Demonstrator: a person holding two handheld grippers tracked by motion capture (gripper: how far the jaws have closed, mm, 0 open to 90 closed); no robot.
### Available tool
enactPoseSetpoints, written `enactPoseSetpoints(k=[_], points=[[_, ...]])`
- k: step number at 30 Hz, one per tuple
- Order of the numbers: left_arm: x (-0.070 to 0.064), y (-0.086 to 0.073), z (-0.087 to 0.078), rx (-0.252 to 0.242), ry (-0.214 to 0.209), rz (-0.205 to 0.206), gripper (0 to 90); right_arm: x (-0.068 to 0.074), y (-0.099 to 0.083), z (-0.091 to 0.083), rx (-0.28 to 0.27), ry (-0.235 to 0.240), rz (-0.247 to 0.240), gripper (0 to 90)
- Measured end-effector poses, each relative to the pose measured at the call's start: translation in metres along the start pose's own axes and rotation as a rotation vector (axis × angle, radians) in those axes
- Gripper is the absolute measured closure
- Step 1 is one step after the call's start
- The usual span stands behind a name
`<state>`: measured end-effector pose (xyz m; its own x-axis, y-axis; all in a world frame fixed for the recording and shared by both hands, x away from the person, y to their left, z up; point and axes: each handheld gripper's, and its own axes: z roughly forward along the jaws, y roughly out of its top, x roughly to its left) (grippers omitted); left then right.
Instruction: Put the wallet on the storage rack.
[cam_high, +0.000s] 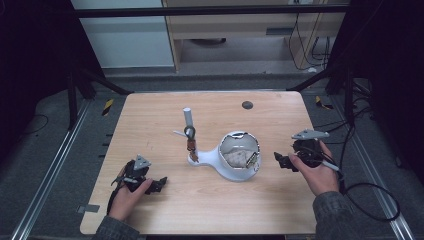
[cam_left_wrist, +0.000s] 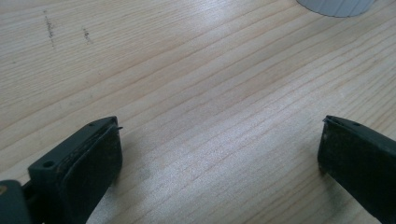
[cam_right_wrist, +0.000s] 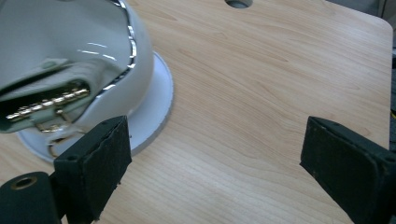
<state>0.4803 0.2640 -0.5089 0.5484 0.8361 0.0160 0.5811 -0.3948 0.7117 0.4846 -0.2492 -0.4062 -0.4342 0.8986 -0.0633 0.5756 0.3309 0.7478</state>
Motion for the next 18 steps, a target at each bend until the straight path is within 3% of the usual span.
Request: enactPoseSetpoints(k=[11, 18], points=[[0.001, 0.001, 0.001, 0.003, 0.000, 0.005, 0.0, -0.022, -0.019, 0.027, 0.021, -0.027, 0.090, 8.9], [0.001, 0.002, 0.002, 0.001, -0.001, 0.006, 0.0, -0.029, -0.028, 0.048, 0.044, -0.033, 0.158, 7.6]])
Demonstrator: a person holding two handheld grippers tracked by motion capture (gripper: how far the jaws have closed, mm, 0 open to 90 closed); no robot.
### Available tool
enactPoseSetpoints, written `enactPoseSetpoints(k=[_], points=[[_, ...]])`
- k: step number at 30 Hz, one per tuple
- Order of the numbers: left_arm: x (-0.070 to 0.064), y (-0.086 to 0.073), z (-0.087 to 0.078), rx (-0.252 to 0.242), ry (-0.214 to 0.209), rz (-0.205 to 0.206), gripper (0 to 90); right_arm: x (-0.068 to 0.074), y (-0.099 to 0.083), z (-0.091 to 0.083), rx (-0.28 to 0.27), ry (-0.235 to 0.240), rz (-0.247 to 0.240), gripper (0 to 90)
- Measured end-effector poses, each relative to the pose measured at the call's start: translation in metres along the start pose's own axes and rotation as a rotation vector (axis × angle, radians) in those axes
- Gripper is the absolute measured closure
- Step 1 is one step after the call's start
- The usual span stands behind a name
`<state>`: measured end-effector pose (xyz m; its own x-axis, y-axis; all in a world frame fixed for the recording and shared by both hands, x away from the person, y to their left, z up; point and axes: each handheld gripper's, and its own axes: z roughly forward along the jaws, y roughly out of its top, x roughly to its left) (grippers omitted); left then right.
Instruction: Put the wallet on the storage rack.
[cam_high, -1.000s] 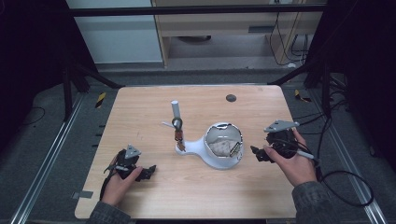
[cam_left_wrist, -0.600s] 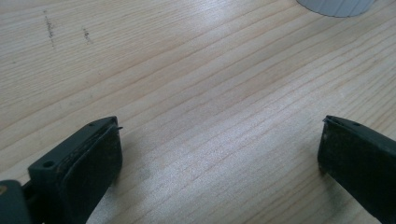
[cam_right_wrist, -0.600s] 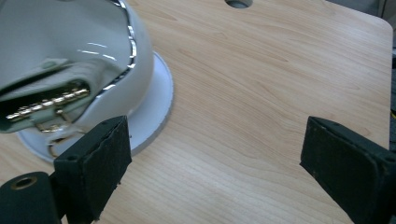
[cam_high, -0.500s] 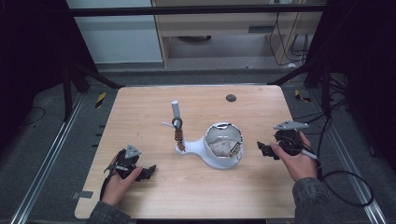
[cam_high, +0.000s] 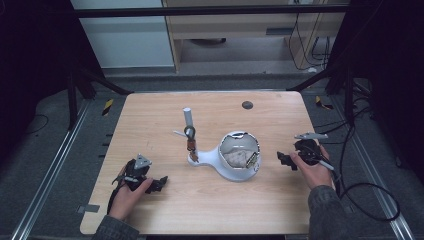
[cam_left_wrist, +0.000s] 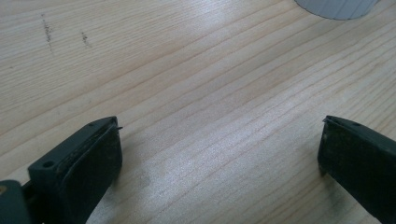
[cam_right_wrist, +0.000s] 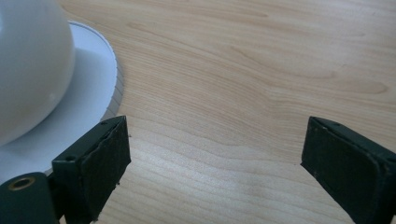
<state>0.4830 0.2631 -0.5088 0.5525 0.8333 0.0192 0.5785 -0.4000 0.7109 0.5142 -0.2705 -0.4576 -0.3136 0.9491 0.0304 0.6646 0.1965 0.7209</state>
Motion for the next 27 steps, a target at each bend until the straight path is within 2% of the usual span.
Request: enactPoseSetpoints(k=[6, 9, 14, 17, 19, 23, 27], points=[[0.000, 0.000, 0.000, 0.000, -0.001, 0.000, 0.0, 0.000, -0.006, 0.014, 0.007, -0.016, 0.040, 4.9], [0.000, 0.000, 0.000, 0.000, -0.001, 0.000, 0.0, 0.002, -0.006, 0.018, 0.006, -0.012, 0.034, 4.6], [0.000, 0.000, 0.000, 0.000, 0.000, 0.000, 0.0, 0.003, -0.011, 0.025, -0.007, -0.013, 0.054, 4.5], [0.000, 0.000, 0.000, 0.000, 0.000, 0.000, 0.0, 0.004, -0.016, 0.030, -0.006, -0.027, 0.076, 5.0], [0.000, 0.000, 0.000, 0.000, -0.001, 0.000, 0.0, 0.005, -0.019, 0.032, -0.016, -0.016, 0.094, 4.8], [0.000, 0.000, 0.000, 0.000, 0.000, 0.000, 0.0, 0.007, -0.023, 0.036, -0.006, -0.042, 0.077, 4.8], [0.000, 0.000, 0.000, 0.000, 0.000, 0.000, 0.0, 0.007, -0.026, 0.040, -0.003, -0.041, 0.094, 4.8]])
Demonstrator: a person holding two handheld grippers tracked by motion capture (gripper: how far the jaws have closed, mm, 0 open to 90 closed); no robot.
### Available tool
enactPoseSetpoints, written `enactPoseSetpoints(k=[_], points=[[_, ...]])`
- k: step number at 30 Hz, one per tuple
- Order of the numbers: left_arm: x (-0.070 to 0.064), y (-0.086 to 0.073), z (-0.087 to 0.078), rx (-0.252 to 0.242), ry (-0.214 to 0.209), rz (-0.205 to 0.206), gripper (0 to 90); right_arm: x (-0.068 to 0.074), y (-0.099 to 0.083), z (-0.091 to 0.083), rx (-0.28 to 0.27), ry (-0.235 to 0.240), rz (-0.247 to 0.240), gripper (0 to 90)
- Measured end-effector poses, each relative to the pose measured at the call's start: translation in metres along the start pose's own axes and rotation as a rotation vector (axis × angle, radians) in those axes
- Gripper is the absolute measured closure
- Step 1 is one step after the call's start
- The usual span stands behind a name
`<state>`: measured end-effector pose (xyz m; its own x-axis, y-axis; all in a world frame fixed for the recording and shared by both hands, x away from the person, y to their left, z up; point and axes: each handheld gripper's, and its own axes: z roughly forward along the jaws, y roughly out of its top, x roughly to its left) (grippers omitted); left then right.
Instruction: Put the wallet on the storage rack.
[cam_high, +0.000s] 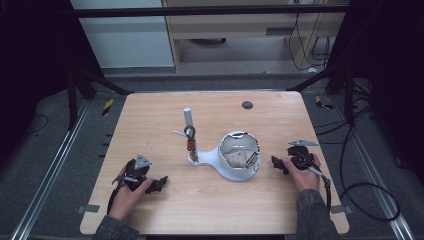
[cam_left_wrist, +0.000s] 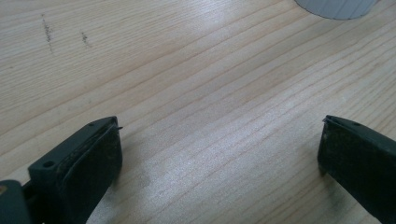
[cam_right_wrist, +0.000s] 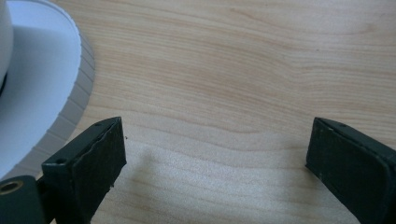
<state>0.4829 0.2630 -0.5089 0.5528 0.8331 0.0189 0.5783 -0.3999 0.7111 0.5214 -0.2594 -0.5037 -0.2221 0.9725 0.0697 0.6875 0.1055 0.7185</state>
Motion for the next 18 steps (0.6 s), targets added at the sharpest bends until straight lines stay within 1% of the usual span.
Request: enactPoseSetpoints(k=[1, 7, 12, 13, 15, 17, 18], points=[[0.000, 0.000, 0.000, 0.000, 0.000, 0.000, 0.0, 0.000, -0.001, 0.001, 0.003, 0.000, -0.006, 4.8], [0.000, 0.000, 0.000, 0.000, 0.000, 0.000, 0.0, 0.002, -0.002, 0.004, -0.005, 0.007, -0.002, 4.1], [0.000, 0.000, 0.000, 0.000, 0.000, 0.000, 0.0, 0.005, -0.003, 0.005, -0.009, -0.005, -0.011, 3.2], [0.000, 0.000, 0.000, 0.000, 0.000, 0.000, 0.0, 0.006, -0.004, 0.006, -0.012, -0.015, -0.025, 2.9], [0.000, 0.000, 0.000, 0.000, 0.000, 0.000, 0.0, 0.007, -0.005, 0.006, -0.017, -0.021, -0.032, 2.5], [0.000, 0.000, 0.000, 0.000, 0.000, 0.000, 0.0, 0.010, -0.005, 0.007, -0.006, -0.042, -0.060, 2.2], [0.000, 0.000, 0.000, 0.000, 0.000, 0.000, 0.0, 0.010, -0.005, 0.007, -0.007, -0.043, -0.066, 2.2]])
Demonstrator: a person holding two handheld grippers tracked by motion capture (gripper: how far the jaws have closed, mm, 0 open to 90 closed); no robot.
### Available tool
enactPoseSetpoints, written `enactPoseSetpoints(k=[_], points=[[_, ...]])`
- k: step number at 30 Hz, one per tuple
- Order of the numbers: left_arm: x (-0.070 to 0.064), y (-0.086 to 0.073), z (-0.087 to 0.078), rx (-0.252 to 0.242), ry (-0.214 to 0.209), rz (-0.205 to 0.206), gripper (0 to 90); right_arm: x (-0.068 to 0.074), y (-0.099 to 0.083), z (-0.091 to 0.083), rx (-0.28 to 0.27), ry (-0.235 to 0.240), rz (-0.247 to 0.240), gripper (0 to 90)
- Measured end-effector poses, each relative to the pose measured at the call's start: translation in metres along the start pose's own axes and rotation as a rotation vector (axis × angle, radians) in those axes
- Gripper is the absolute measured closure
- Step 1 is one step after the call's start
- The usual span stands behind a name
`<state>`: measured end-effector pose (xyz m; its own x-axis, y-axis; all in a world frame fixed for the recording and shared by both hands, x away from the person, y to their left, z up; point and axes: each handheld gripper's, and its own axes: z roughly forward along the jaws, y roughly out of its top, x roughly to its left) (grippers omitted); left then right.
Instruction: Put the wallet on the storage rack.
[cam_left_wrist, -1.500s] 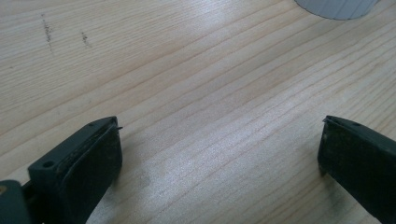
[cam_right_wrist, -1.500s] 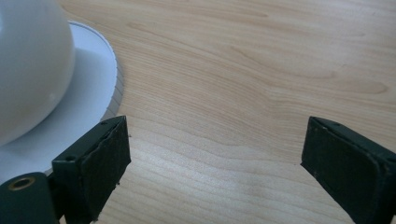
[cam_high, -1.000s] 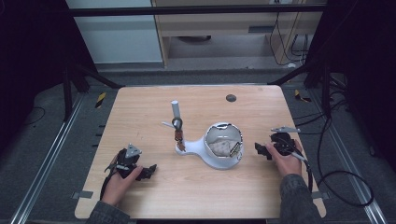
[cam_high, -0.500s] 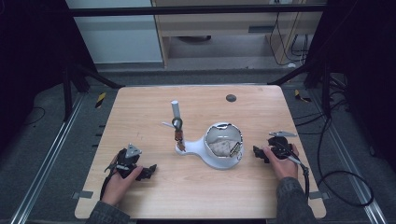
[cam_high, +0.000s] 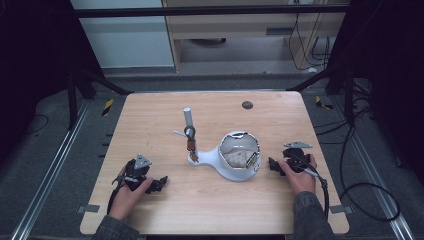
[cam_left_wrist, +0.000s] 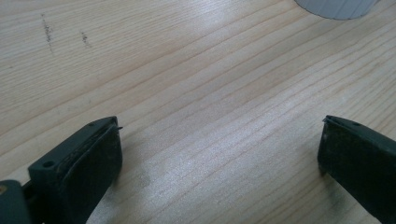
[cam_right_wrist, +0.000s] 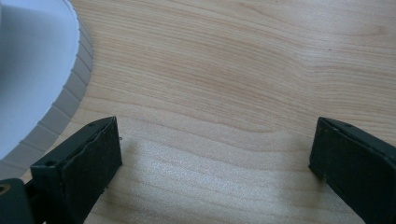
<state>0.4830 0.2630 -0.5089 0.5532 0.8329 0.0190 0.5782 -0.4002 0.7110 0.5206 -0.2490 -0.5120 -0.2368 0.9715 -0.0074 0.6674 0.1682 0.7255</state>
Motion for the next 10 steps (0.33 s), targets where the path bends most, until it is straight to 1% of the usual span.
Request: enactPoseSetpoints(k=[5, 7, 8, 9, 10], points=[[0.0002, 0.0003, 0.0003, 0.000, -0.002, 0.002, 0.0, 0.0030, -0.0030, -0.0034, 0.001, -0.013, 0.019, 2.2], [0.0003, 0.0006, 0.0007, -0.001, -0.004, 0.003, 0.0, 0.0048, -0.0037, -0.0039, -0.002, -0.024, 0.037, 2.2], [0.0004, 0.0007, 0.0008, -0.001, -0.005, 0.004, 0.0, 0.0051, -0.0041, -0.0041, -0.003, -0.034, 0.036, 2.2], [0.0005, 0.0007, 0.0008, -0.001, -0.006, 0.005, 0.0, 0.0061, -0.0045, -0.0048, -0.001, -0.035, 0.046, 2.1], [0.0005, 0.0008, 0.0009, -0.001, -0.006, 0.004, 0.0, 0.0064, -0.0048, -0.0051, 0.000, -0.036, 0.046, 2.1]])
